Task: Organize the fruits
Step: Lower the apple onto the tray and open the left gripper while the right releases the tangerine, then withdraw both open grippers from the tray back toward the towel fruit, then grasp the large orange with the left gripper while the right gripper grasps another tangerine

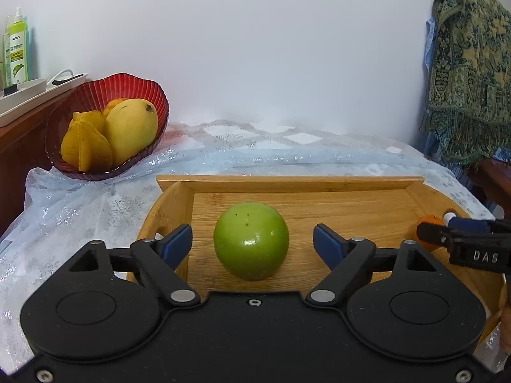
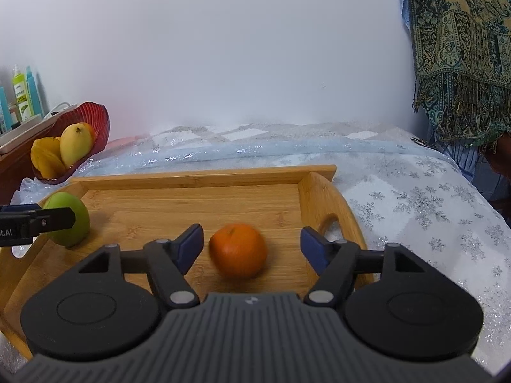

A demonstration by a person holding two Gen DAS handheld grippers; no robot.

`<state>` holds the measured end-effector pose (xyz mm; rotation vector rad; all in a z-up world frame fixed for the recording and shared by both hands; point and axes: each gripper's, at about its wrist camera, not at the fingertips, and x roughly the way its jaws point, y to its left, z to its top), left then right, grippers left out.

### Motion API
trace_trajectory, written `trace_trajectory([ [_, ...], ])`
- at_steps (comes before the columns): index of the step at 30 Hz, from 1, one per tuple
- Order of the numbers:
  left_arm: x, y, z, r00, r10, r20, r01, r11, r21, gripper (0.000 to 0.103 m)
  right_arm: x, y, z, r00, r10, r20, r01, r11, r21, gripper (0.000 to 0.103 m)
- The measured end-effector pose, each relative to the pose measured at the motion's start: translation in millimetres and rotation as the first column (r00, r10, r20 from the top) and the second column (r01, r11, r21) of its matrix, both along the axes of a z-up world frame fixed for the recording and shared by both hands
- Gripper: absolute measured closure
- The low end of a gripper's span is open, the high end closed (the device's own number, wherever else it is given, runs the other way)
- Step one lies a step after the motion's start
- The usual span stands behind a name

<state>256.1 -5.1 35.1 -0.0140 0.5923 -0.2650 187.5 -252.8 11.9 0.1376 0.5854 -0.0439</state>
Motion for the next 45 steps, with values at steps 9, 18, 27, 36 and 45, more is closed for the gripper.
trace_trajectory([
  [9, -29.0, 10.3, 8.6, 1.0, 0.02, -0.001, -0.02, 0.998, -0.066, 0.009, -30.8, 11.6, 6.2, 0.999, 0.013, 0.033, -0.013, 1.0, 0.02, 0.014],
  [18, -100.8, 16.5, 19.2, 1.0, -0.014, 0.013, 0.015, 0.997, -0.072, 0.002, -100.9, 39.5, 20.0, 0.984, 0.078, 0.163, -0.075, 0.997, -0.023, 0.005],
  [27, -187.6, 19.3, 20.3, 0.999, -0.027, 0.038, 0.029, 0.998, -0.058, 0.0, -185.1, 49.9, 12.4, 0.967, 0.075, 0.244, -0.075, 0.997, -0.01, 0.0],
  [36, -254.9, 21.3, 13.5, 0.997, -0.046, 0.055, 0.049, 0.998, -0.05, 0.0, -232.7, 65.8, -2.0, 0.97, 0.103, 0.219, -0.112, 0.993, 0.03, 0.023],
  [45, -278.7, 19.7, 7.9, 0.998, -0.058, 0.007, 0.058, 0.997, -0.044, 0.049, -249.9, 85.8, -10.0, 0.973, 0.139, 0.184, -0.14, 0.99, -0.009, 0.047],
])
